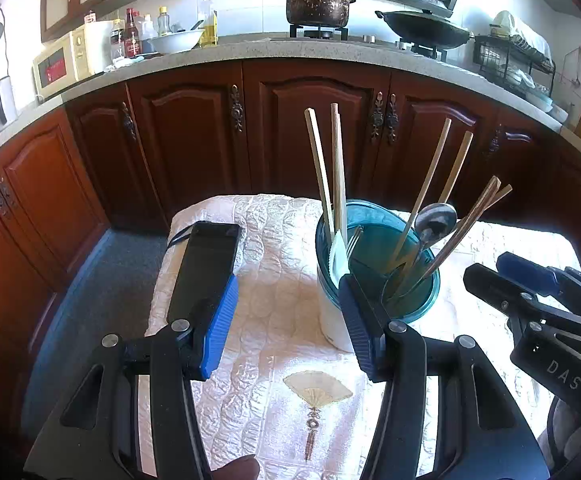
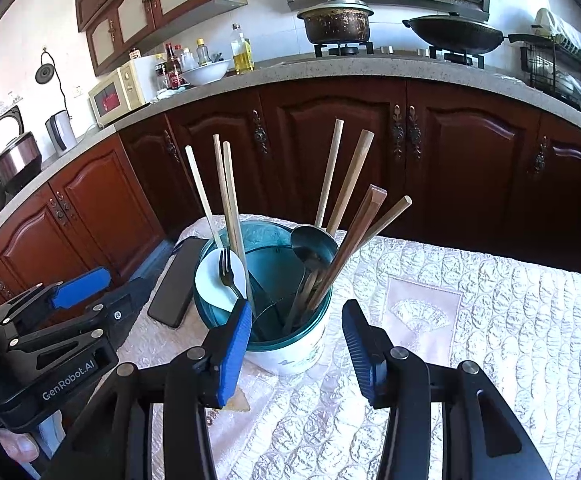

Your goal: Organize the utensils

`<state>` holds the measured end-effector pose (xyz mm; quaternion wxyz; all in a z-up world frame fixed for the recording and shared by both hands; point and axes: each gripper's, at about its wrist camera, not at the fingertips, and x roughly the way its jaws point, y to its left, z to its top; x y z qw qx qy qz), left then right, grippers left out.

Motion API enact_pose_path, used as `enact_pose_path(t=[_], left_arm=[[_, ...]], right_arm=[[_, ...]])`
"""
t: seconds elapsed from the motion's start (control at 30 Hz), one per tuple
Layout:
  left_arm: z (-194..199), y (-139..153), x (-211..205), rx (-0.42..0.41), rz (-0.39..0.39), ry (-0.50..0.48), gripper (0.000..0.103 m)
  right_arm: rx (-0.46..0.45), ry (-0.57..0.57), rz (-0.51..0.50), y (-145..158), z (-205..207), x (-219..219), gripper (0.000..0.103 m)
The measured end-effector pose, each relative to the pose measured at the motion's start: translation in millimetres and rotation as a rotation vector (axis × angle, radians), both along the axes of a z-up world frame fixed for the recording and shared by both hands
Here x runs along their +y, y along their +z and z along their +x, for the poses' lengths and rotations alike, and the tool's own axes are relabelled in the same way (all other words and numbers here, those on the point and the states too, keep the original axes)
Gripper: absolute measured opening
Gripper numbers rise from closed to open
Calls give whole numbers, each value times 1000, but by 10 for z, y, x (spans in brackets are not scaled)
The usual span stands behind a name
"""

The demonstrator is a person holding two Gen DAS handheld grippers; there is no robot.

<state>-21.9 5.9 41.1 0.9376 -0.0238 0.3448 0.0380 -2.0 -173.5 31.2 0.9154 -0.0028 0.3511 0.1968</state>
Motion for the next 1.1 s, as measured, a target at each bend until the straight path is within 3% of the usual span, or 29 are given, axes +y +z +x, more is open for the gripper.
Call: enact_pose_path(t=[1.1], left_arm=[[-37, -31, -43, -1, 1, -5, 52]], right_arm=[[3, 0, -8, -15, 0, -12, 45]])
